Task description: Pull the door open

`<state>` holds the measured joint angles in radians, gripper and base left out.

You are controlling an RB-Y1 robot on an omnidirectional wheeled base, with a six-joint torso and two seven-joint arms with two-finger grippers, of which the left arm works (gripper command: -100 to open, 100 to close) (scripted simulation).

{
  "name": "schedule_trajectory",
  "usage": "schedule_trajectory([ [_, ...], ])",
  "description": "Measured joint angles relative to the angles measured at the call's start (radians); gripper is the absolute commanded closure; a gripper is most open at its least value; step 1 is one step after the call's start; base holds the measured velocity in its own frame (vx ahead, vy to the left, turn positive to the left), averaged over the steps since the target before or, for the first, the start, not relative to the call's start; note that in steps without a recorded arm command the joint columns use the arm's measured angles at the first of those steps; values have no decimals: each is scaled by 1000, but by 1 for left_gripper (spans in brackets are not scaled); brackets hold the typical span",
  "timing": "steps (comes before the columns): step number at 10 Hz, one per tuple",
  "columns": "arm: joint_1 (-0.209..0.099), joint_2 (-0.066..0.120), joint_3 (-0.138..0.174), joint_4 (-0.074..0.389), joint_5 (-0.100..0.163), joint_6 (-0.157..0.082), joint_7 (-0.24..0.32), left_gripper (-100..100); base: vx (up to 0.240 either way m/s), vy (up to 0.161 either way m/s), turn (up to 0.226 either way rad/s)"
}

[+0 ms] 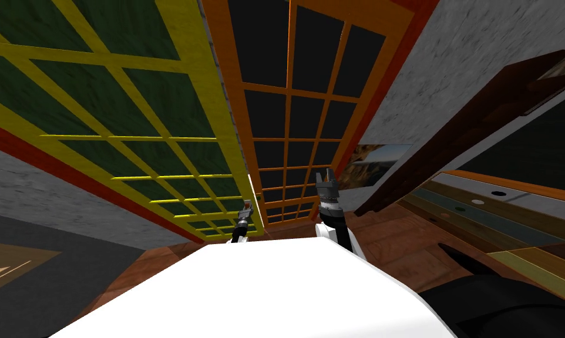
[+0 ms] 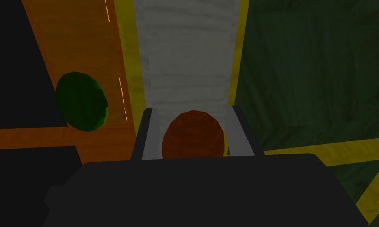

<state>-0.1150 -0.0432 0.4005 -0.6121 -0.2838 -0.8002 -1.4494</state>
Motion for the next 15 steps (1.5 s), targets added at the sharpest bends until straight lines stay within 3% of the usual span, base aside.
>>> schedule_trajectory([
  [2,7,14,7,45,11,-15,12,100,-164,-57,40],
  [3,30,10,8,39,12,-11,15,-100,-198,-47,16],
  [5,64,21,4,20,7,2,23,-100,-165,-52,-13],
  [8,62,61,2,50,6,-14,35,-100,-179,-53,-65],
  [9,41,81,4,90,8,-35,34,-100,-123,1,-40],
  [11,47,98,-13,44,-3,-25,59,-100,-154,49,-155],
  [14,-7,133,-38,51,-13,-59,100,-100,-120,88,-89],
  [15,-9,133,-44,40,-16,-65,109,-100,-37,57,-45],
])
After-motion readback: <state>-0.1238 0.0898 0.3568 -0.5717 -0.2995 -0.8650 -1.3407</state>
